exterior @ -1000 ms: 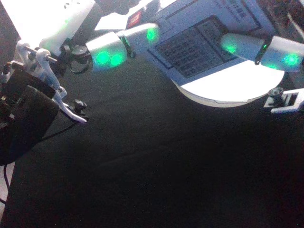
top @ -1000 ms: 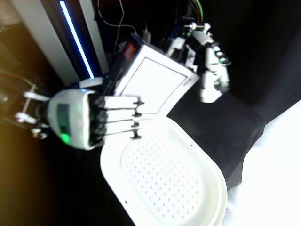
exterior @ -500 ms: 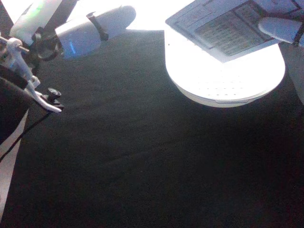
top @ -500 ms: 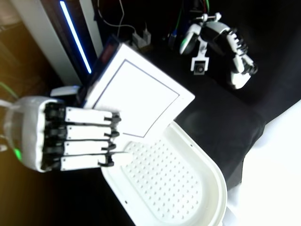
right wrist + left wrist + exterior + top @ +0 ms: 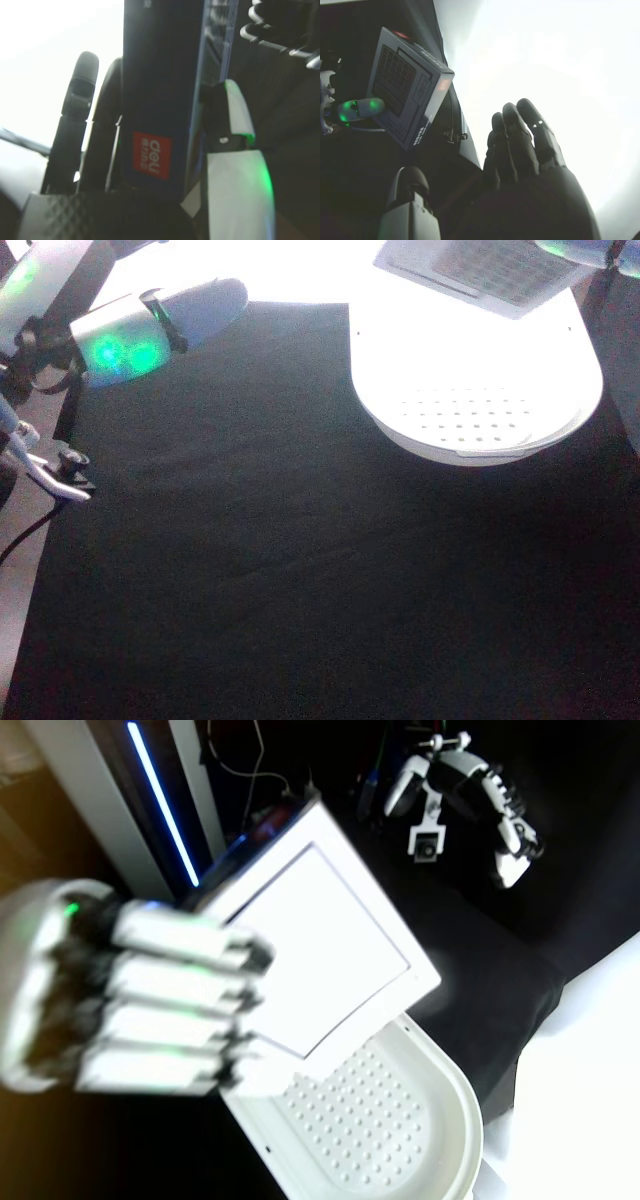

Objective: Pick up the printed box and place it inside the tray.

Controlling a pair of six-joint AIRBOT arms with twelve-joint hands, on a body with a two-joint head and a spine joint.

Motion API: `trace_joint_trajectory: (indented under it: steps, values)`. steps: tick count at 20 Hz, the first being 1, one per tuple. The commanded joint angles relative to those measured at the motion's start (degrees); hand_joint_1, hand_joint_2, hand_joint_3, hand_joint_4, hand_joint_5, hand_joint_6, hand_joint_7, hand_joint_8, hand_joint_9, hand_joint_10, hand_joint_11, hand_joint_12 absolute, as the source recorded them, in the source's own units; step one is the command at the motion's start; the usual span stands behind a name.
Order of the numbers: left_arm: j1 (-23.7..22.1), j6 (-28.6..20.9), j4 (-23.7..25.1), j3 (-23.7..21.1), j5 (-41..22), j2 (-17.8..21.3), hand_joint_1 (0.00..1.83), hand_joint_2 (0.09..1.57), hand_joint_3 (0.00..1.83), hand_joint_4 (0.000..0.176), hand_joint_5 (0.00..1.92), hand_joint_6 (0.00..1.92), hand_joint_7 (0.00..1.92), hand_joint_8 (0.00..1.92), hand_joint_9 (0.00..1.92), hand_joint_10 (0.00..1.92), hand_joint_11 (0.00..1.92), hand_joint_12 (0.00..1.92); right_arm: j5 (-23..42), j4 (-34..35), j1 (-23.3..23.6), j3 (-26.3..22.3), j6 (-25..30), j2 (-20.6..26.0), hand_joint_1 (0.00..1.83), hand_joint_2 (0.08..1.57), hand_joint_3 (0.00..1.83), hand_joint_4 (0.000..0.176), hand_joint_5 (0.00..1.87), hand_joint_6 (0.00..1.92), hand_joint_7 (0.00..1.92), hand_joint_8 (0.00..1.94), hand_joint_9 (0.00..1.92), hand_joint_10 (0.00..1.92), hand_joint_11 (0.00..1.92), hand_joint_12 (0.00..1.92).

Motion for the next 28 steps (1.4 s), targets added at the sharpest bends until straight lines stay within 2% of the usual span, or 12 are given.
trace_joint_trajectory:
  steps: [1,2,7,10,12,15,19,23,24,25,27,28]
  values:
    - [0.30,-0.39,0.07,-0.17,-7.53,0.69,0.31,1.08,0.00,0.000,0.28,0.00,0.53,0.01,0.49,0.00,0.02,1.13,5.38,1.72,0.86,0.50,-1.25,0.89,1.17,1.09,0.00,0.000,1.02,0.89,1.14,1.15,1.23,1.64,1.19,1.90]
    - [1.37,-0.39,-0.57,-0.35,-8.43,0.85,0.30,1.09,0.00,0.000,0.23,0.00,0.51,0.00,0.48,0.00,0.00,1.11,3.79,0.99,1.46,0.58,-3.56,0.96,1.17,1.09,0.00,0.000,1.03,0.88,1.14,0.94,1.18,1.42,1.10,1.83]
    - [4.86,-1.06,-3.12,-1.92,-11.97,2.23,0.33,1.09,0.00,0.000,0.28,0.00,0.56,0.00,0.54,0.00,0.01,1.25,-4.38,-4.24,7.96,0.46,-10.14,0.96,1.19,1.04,0.00,0.000,1.16,0.66,1.30,1.83,1.56,1.92,1.61,1.92]
    - [5.91,-1.41,-3.88,-2.06,-12.54,1.97,0.34,1.09,0.00,0.000,0.31,0.01,0.57,0.01,0.52,0.01,0.00,1.21,-6.57,-4.47,9.34,0.41,-14.12,0.96,1.19,1.05,0.00,0.000,1.13,0.72,1.11,1.52,1.29,1.75,1.29,1.92]
    - [6.38,-1.81,-4.04,-2.06,-12.86,1.90,0.36,1.07,0.00,0.000,0.33,0.00,0.57,0.00,0.52,0.00,0.00,1.11,-8.79,-4.71,9.50,0.46,-16.41,0.96,1.20,1.03,0.00,0.000,1.17,0.66,1.18,1.80,1.41,1.91,1.45,1.92]
    - [6.75,-1.88,-4.15,-2.36,-13.32,1.90,0.32,1.09,0.00,0.000,0.27,0.00,0.55,0.00,0.50,0.00,0.00,1.16,-10.79,-4.72,9.49,1.16,-16.66,0.94,1.18,1.05,0.00,0.000,1.12,0.74,1.13,1.19,1.22,1.42,1.14,1.68]
    - [8.20,-2.54,-5.39,-2.52,-14.37,1.86,0.34,1.07,0.00,0.000,0.27,0.00,0.56,0.00,0.53,0.01,0.00,1.31,-13.29,-4.78,9.49,3.44,-16.61,0.13,1.24,1.08,0.00,0.000,1.01,0.82,1.12,0.93,1.18,0.90,1.02,1.41]
    - [8.30,-2.73,-5.48,-2.53,-14.40,1.71,0.34,1.08,0.00,0.000,0.27,0.00,0.58,0.00,0.62,0.03,0.06,1.38,-14.01,-5.21,9.49,3.68,-16.33,-1.08,1.14,1.12,0.00,0.000,0.97,0.96,1.00,1.06,1.03,1.27,0.91,1.68]
    - [8.32,-2.74,-5.50,-2.53,-14.37,1.66,0.36,1.07,0.00,0.000,0.27,0.00,0.58,0.00,0.63,0.03,0.07,1.38,-14.09,-5.48,9.49,3.76,-16.30,-1.45,1.23,1.11,0.00,0.000,0.99,0.81,1.04,1.10,1.04,1.17,0.92,1.61]
    - [8.43,-2.74,-5.56,-2.53,-14.28,1.57,0.36,1.06,0.00,0.000,0.27,0.00,0.57,0.00,0.61,0.02,0.05,1.37,-14.09,-5.93,9.49,3.72,-16.24,-1.62,1.11,1.08,0.00,0.011,1.04,0.85,1.04,0.80,1.08,1.06,0.94,1.52]
    - [8.78,-2.77,-5.84,-2.52,-14.19,1.48,0.33,1.07,0.00,0.000,0.28,0.00,0.56,0.00,0.60,0.01,0.03,1.39,-14.19,-6.51,9.49,3.56,-16.11,-1.77,0.85,0.96,0.00,0.000,0.55,0.10,0.75,0.27,0.71,0.67,0.51,1.26]
    - [8.86,-2.78,-5.89,-2.52,-14.19,1.47,0.33,1.08,0.00,0.000,0.28,0.00,0.55,0.00,0.59,0.01,0.03,1.39,-14.19,-6.87,9.49,3.28,-16.08,-1.77,0.80,0.87,0.00,0.052,0.35,0.02,0.66,0.10,0.66,0.39,0.47,1.01]
